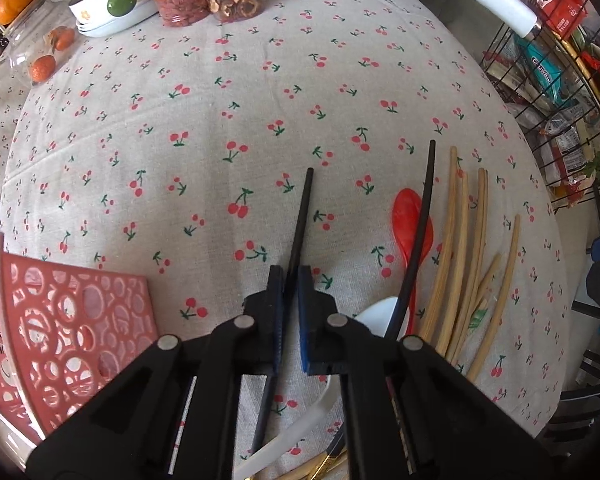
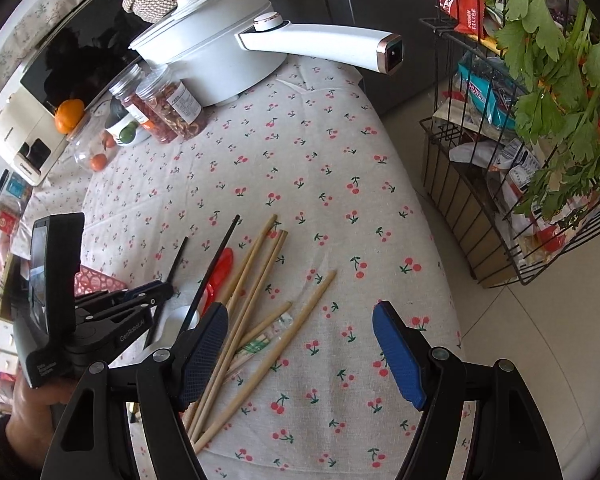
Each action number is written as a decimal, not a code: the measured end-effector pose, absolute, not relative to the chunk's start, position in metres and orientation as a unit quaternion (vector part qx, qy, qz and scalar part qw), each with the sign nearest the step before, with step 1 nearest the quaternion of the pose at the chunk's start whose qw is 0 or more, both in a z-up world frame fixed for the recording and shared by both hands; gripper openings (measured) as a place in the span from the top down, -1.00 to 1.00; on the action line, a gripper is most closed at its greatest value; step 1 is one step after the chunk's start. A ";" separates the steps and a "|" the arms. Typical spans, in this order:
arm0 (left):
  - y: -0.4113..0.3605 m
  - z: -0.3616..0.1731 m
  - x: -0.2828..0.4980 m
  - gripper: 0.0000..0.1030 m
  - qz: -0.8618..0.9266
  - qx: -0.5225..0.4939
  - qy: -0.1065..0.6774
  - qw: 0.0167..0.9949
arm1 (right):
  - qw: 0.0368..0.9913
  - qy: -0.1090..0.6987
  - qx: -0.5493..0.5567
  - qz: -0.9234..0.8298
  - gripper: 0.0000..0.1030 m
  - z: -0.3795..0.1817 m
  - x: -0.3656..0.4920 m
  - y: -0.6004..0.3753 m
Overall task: Organize utensils
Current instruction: 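Lower the left tool onto the utensil pile and grasp a black chopstick, then grasp a wooden chopstick with the right tool while the left tool lifts the black chopstick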
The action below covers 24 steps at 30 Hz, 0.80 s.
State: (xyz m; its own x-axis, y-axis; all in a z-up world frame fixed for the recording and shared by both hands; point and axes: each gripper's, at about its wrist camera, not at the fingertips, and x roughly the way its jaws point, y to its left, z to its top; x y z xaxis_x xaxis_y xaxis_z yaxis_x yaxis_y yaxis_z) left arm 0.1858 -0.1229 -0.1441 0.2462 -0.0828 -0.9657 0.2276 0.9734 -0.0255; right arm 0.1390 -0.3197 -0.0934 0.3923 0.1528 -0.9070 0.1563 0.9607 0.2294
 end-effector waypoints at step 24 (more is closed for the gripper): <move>-0.027 -0.028 0.103 0.88 -0.174 -0.023 0.429 0.886 | 0.794 0.596 0.116 -0.019 -0.18 -0.136 0.152 -0.297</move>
State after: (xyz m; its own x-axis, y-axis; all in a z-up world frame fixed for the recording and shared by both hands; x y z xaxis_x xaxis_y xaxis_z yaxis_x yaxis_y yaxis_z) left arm 0.1034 -0.0274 -0.0284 0.5715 -0.3288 -0.7518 0.2896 0.9381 -0.1901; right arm 0.1521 -0.2970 -0.1359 0.2879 0.1072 -0.9517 0.1690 0.9724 0.1606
